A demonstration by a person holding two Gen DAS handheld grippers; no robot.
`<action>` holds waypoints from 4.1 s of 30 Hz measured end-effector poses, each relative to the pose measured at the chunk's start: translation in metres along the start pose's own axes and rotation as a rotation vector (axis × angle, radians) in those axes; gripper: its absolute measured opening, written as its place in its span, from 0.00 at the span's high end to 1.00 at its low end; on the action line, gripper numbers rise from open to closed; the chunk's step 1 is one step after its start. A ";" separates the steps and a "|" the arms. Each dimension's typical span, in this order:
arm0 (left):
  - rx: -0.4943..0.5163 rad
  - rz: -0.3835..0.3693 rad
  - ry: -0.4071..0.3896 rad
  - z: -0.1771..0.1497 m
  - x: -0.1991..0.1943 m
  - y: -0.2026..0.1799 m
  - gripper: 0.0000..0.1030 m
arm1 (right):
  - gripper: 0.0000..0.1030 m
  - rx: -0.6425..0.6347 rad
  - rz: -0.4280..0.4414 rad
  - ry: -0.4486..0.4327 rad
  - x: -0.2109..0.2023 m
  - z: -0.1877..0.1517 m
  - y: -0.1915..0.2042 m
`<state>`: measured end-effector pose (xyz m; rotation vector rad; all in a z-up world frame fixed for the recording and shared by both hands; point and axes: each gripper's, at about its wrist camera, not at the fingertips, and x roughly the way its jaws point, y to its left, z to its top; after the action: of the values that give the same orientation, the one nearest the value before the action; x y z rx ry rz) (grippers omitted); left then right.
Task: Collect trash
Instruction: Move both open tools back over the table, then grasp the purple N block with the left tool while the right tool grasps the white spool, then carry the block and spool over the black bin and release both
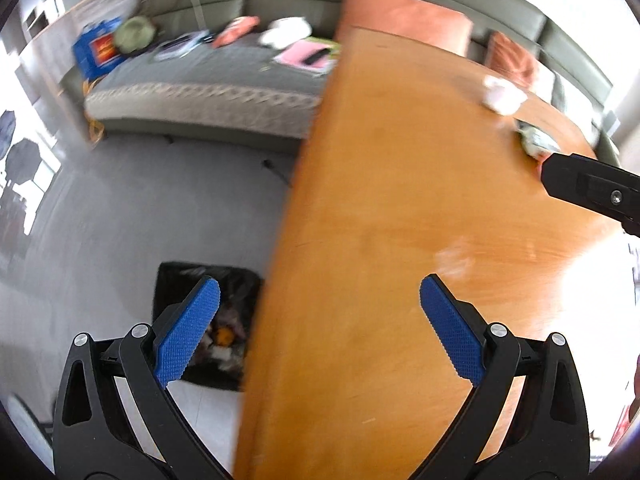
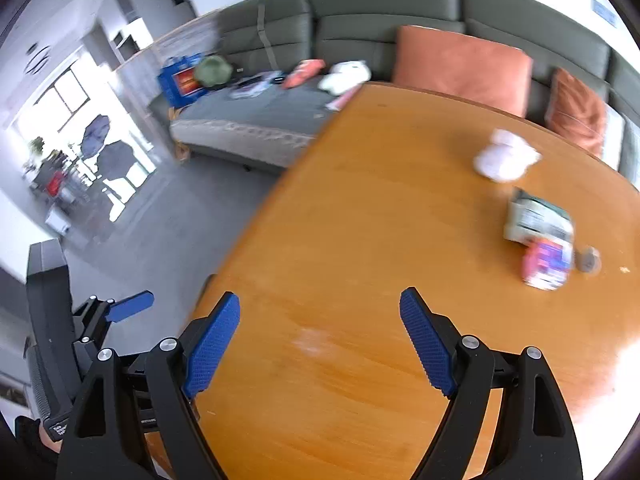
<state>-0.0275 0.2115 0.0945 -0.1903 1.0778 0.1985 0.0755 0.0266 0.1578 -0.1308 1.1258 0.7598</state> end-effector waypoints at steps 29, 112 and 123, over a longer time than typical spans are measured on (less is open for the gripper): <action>0.260 -0.162 0.055 0.065 0.059 -0.263 0.06 | 0.20 0.288 -0.175 -0.032 -0.058 -0.024 -0.263; -0.333 0.042 -0.055 -0.067 -0.020 0.140 0.58 | 0.72 -0.231 0.210 0.241 0.085 0.003 0.183; -0.484 0.110 -0.022 -0.110 -0.022 0.213 0.58 | 0.72 -0.364 0.242 0.317 0.125 -0.014 0.269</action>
<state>-0.1855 0.3882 0.0515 -0.5619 1.0053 0.5595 -0.0716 0.2812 0.1181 -0.4393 1.3069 1.1875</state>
